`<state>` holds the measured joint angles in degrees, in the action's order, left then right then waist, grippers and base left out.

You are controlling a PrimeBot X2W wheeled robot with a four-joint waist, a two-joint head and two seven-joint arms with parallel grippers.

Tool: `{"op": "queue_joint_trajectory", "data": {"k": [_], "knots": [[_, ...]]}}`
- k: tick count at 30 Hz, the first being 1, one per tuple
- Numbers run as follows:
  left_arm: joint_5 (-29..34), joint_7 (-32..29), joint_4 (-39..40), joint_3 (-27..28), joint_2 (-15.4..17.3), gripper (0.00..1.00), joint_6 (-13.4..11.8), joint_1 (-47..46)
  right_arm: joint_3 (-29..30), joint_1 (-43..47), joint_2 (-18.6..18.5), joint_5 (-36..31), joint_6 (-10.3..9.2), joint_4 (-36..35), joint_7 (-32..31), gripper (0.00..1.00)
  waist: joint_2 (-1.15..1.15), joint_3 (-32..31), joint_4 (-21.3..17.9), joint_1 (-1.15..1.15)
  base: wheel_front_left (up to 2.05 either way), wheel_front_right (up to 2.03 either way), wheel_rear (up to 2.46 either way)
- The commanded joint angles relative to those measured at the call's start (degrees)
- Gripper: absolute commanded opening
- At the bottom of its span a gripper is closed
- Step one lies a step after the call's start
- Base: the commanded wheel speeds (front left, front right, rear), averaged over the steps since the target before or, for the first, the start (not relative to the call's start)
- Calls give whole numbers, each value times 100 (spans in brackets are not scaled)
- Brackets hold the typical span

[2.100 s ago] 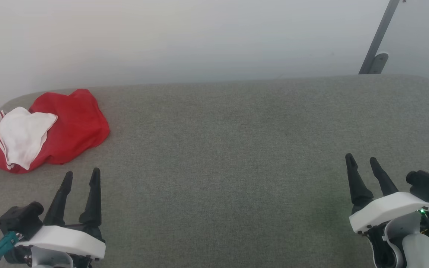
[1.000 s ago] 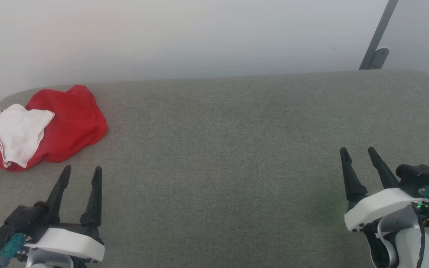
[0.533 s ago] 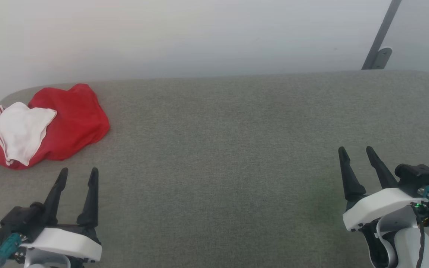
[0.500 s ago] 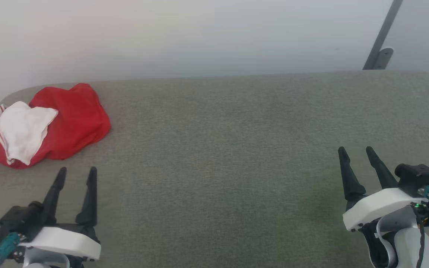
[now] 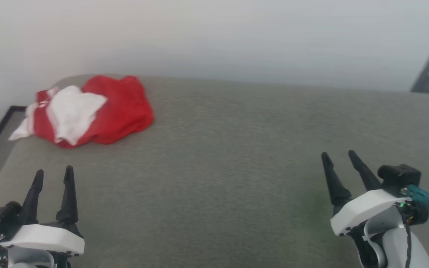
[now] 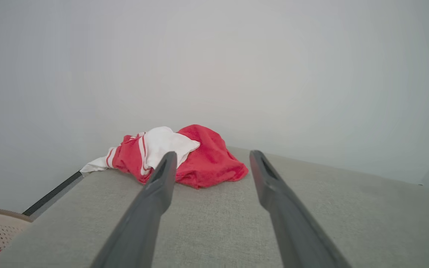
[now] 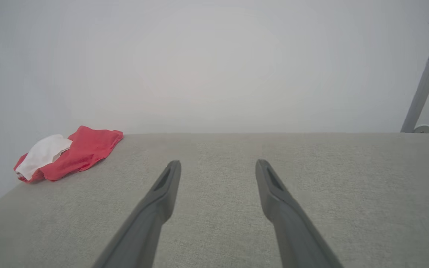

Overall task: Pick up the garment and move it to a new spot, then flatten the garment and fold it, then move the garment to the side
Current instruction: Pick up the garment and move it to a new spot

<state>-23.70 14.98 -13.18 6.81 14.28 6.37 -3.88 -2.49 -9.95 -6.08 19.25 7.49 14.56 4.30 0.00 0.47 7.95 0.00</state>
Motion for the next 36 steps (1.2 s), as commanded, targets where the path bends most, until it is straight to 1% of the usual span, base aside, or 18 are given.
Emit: {"op": "queue_joint_trajectory", "data": {"k": [1,6,10,18,26,31,36], "knots": [[-20,28,-11,19,19,100,-13,-25,-54,-62,-5,49,0,3,-9,100,0,-90,287,0,0,0,0],[-101,13,-43,88,82,100,-35,61,-249,-92,7,104,0,64,-23,100,0,-171,690,0,0,0,0],[-175,10,-86,116,98,100,-18,83,-391,-118,10,137,0,137,2,100,0,-219,931,0,0,0,0],[-294,13,-94,159,92,100,-38,118,-516,-154,14,207,0,205,32,100,0,-265,1160,0,0,0,0],[-425,-42,-184,155,110,100,-12,3,-516,-172,1,238,0,244,76,100,0,-231,1140,0,0,0,0],[-583,-215,-331,64,229,100,40,-268,-421,-201,-12,218,0,175,57,100,0,-100,1009,0,0,0,0],[-725,-415,-517,-4,463,100,73,-808,-344,-309,-44,152,0,57,-10,100,0,182,780,0,0,0,0]]}}
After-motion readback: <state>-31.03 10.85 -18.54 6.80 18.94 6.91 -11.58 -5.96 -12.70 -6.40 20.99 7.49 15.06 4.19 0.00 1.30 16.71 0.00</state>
